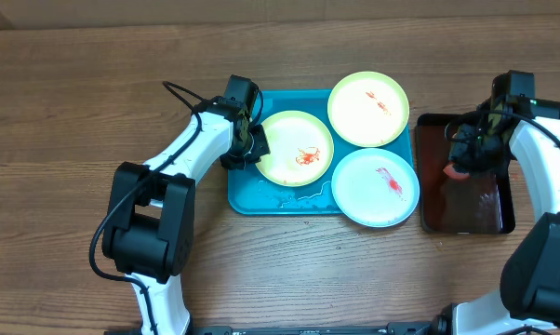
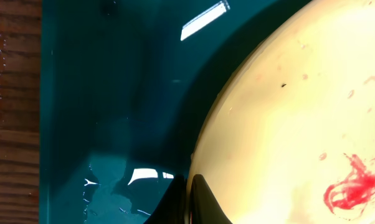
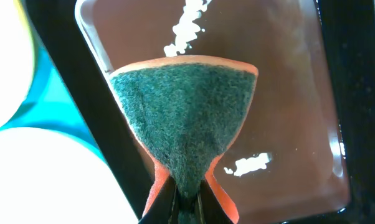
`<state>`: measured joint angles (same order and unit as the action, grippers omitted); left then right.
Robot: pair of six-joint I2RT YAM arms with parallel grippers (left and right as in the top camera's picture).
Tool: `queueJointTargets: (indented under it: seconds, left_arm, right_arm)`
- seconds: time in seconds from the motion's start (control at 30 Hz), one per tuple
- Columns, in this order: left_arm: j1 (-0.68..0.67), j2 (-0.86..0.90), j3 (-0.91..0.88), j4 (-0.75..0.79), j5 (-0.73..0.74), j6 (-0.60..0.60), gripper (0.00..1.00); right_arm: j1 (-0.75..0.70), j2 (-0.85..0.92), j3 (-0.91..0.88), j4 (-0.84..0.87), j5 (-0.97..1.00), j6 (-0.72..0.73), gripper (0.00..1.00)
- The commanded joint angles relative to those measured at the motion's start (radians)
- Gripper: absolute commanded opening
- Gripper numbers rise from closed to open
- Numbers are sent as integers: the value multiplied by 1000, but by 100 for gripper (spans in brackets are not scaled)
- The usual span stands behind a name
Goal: Clean dirty plates on tray and stack at the side
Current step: 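Grasp the green-and-orange sponge from the brown tray with the right gripper, then carry the sponge with the right gripper onto the held yellow plate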
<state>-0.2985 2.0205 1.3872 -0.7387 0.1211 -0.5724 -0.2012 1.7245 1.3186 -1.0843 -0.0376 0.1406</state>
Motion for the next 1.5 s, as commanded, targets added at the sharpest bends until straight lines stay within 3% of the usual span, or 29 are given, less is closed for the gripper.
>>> queueJointTargets:
  seconds: [0.0,0.27,0.43,0.73,0.97,1.3,1.47]
  left_arm:
    - [5,19,7,0,10,19,4]
    - [5,19,7,1,10,19,4]
    - [5,19,7,4,19,27,4]
    - [6,19,7,12,37,34,4]
    - [8,19,7,10,64,14,4]
    - [25,19,6,6,80,16,4]
    - [25,19,7,6,79,16,4]
  right_arm:
    - [6,-61,26,-2,-17,-27,4]
    - [16,-81,75,-67,-95,-64,4]
    - [127,-81,119,-47,-247,-52,4]
    - [451,-34,100,142,-248,237,4]
    - [610,127,100,227,-189,360,4]
    - [667,267,100,320,-63,489,4]
    - [667,321,100,350,-100,494,4]
